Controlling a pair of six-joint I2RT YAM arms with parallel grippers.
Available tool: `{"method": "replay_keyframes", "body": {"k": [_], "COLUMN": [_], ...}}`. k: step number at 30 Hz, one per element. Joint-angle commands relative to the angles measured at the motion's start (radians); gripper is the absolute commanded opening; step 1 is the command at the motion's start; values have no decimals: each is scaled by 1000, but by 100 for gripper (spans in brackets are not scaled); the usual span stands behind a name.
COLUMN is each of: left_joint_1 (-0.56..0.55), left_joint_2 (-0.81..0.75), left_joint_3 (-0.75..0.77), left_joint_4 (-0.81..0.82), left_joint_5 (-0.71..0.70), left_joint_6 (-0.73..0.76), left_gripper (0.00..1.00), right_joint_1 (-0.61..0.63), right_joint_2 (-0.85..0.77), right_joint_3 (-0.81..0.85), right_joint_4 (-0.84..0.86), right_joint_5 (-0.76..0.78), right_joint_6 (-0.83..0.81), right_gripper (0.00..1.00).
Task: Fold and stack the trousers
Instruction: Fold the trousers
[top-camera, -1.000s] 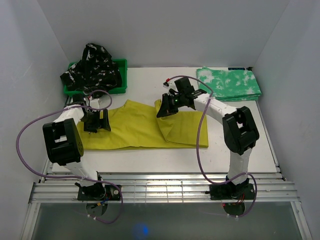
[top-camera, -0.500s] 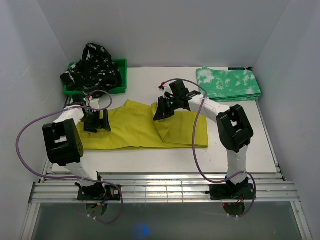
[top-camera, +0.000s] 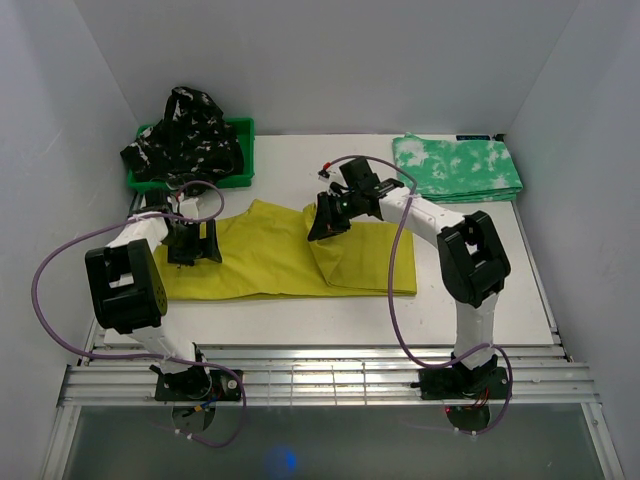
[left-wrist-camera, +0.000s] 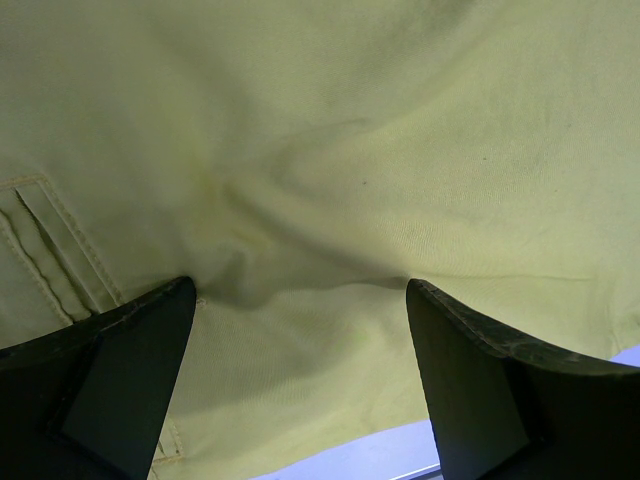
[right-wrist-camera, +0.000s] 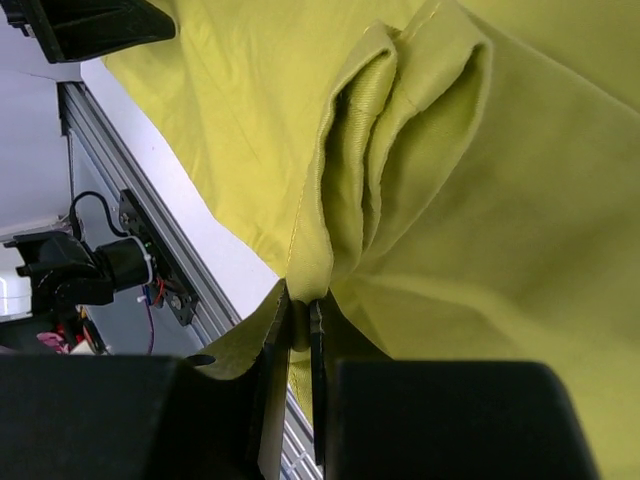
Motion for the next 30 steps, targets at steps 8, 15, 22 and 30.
{"method": "replay_keyframes", "body": {"k": [8, 15, 22, 30], "left_joint_1": [6, 6, 6, 6], "left_joint_2": [-12, -12, -14, -29], "left_joint_3": [-78, -84, -112, -133], "left_joint_4": [-46, -35, -22, -5], "left_joint_5": [4, 8, 23, 22], "left_joint_6": [-17, -13, -26, -32], "left_gripper": [98, 98, 98, 98], "right_joint_1": [5, 20, 49, 83], "right_joint_2": [-116, -82, -7, 45], "right_joint_3": [44, 9, 47, 78], "right_joint_4": [-77, -40, 8, 34], "right_joint_5": [-20, -23, -17, 12], "right_joint_6": [-44, 2, 29, 52], "right_gripper": [8, 8, 8, 8]}}
